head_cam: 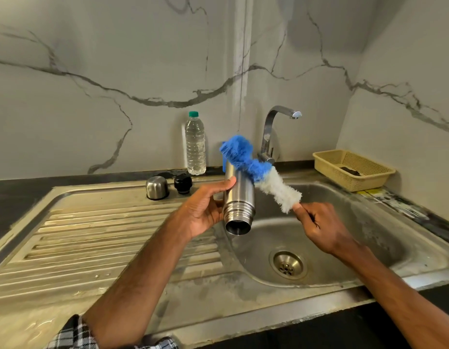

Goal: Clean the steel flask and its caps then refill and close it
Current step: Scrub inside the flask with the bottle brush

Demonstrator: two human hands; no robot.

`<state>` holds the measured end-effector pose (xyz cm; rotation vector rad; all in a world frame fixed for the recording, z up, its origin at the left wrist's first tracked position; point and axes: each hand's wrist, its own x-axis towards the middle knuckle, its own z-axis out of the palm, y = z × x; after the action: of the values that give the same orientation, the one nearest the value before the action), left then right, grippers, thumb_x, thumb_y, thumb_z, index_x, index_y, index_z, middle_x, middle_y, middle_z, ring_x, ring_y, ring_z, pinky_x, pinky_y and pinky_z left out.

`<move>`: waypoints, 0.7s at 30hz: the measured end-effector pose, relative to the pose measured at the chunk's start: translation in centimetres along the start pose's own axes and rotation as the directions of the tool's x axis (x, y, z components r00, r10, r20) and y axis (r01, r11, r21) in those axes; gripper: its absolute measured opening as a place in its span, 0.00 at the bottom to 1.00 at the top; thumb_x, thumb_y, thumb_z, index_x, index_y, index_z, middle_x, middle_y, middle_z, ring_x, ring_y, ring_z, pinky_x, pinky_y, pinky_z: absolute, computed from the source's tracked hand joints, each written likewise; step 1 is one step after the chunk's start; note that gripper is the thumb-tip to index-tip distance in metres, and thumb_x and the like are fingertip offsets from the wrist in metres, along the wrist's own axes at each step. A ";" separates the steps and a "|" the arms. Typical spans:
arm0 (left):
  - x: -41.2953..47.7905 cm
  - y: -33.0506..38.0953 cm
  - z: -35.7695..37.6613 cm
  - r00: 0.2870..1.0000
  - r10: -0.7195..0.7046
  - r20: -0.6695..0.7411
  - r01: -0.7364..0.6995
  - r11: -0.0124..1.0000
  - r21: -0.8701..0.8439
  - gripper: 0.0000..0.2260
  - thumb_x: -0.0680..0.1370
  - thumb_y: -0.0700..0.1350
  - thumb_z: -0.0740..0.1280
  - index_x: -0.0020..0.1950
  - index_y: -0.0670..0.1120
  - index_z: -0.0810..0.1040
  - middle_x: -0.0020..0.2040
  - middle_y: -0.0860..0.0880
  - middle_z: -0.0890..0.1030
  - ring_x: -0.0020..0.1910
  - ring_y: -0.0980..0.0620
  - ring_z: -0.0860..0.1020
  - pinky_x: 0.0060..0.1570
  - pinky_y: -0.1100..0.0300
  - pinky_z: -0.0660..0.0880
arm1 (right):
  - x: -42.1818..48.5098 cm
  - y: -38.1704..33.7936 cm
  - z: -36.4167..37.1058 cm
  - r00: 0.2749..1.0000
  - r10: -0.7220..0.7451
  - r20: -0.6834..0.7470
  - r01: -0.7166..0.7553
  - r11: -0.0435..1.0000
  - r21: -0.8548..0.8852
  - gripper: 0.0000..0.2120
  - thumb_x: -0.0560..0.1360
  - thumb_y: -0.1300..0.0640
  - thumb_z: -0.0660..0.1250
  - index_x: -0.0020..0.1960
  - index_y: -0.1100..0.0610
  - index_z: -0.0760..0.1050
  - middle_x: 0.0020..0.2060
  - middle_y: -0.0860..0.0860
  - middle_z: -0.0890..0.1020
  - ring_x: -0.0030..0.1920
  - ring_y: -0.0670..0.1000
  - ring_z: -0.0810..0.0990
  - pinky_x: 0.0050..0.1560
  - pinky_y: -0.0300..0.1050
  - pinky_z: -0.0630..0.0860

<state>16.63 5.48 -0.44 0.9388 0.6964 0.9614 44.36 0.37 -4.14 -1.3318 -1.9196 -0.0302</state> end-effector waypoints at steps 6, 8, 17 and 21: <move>-0.3 0.1 0.2 1.000 -0.005 0.003 0.005 0.998 0.057 0.23 0.73 0.44 0.76 0.65 0.38 0.78 0.57 0.40 0.83 0.55 0.41 0.82 0.58 0.46 0.79 | 0.3 -0.5 -0.4 0.999 0.035 -0.009 -0.035 0.999 -0.016 0.24 0.83 0.57 0.60 0.28 0.49 0.64 0.21 0.45 0.66 0.23 0.47 0.66 0.26 0.37 0.57; -0.1 0.0 0.2 1.000 -0.008 0.006 0.008 0.998 0.055 0.24 0.72 0.44 0.77 0.65 0.38 0.78 0.58 0.39 0.83 0.55 0.41 0.82 0.60 0.45 0.79 | -0.2 -1.0 -0.4 0.999 -0.034 0.001 0.034 0.999 0.011 0.24 0.83 0.59 0.60 0.29 0.45 0.65 0.21 0.44 0.67 0.22 0.46 0.67 0.25 0.35 0.57; 0.3 -0.5 0.2 1.000 -0.012 0.025 0.009 0.994 0.108 0.24 0.71 0.45 0.78 0.65 0.40 0.80 0.64 0.36 0.81 0.56 0.41 0.81 0.65 0.43 0.76 | 0.0 -0.6 -0.2 0.999 -0.004 -0.032 0.004 1.000 0.000 0.24 0.82 0.58 0.60 0.28 0.51 0.63 0.21 0.44 0.65 0.23 0.47 0.65 0.25 0.36 0.57; 0.1 -0.4 0.3 0.999 -0.013 0.038 0.010 0.997 0.081 0.23 0.72 0.46 0.78 0.65 0.39 0.80 0.62 0.37 0.80 0.56 0.41 0.80 0.68 0.41 0.74 | 0.7 -0.5 -0.2 0.990 0.130 -0.061 -0.131 0.991 -0.003 0.24 0.83 0.56 0.59 0.28 0.55 0.65 0.22 0.46 0.67 0.23 0.46 0.65 0.25 0.38 0.61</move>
<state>17.07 5.41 -0.70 1.0205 0.7116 0.9080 43.97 0.61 -3.43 -1.4426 -1.7802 -0.0123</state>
